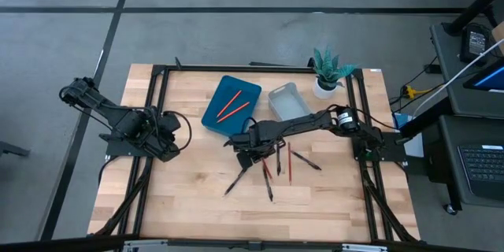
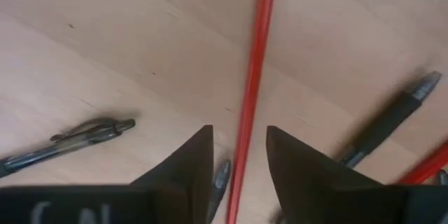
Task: Sort pens & pencils
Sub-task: Put the red pencil into the blue bin
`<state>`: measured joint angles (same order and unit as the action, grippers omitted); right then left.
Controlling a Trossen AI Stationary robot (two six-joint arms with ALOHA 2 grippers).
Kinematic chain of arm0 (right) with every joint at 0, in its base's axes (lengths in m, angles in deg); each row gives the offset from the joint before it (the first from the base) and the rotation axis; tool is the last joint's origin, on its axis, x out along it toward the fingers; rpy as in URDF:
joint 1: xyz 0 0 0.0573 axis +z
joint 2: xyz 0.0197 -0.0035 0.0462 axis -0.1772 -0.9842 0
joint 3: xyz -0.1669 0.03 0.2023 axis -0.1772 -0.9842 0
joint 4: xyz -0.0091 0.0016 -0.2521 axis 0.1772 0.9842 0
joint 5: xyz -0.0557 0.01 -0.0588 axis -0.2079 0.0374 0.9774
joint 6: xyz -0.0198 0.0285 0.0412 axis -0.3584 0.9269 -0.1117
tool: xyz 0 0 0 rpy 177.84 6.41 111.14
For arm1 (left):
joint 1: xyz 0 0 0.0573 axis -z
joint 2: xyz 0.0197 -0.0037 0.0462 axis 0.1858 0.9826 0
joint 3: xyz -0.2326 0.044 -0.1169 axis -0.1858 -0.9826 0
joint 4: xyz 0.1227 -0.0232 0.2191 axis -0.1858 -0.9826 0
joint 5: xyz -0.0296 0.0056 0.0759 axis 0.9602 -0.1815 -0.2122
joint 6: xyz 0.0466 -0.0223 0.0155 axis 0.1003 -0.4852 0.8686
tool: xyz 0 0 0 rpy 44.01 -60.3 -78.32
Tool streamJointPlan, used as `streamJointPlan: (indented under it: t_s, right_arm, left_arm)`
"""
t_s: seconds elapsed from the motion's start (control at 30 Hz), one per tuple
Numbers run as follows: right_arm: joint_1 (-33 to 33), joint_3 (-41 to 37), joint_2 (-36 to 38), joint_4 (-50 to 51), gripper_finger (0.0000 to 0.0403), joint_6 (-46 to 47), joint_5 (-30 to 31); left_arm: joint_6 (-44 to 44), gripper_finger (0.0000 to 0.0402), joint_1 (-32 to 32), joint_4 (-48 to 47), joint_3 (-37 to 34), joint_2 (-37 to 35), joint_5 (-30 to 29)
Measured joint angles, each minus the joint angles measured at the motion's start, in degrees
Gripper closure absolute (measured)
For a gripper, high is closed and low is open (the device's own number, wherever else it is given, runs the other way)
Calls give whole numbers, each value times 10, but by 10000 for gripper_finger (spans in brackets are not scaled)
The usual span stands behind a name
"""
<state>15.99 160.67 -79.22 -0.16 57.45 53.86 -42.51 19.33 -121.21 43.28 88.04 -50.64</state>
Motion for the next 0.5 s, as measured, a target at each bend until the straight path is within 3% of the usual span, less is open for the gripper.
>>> streamJointPlan:
  t_s: [0.5]
  right_arm:
    - [0,-74,3,-78,277,17,-28]
  left_arm:
    - [6,321,0,0,0,0,0]
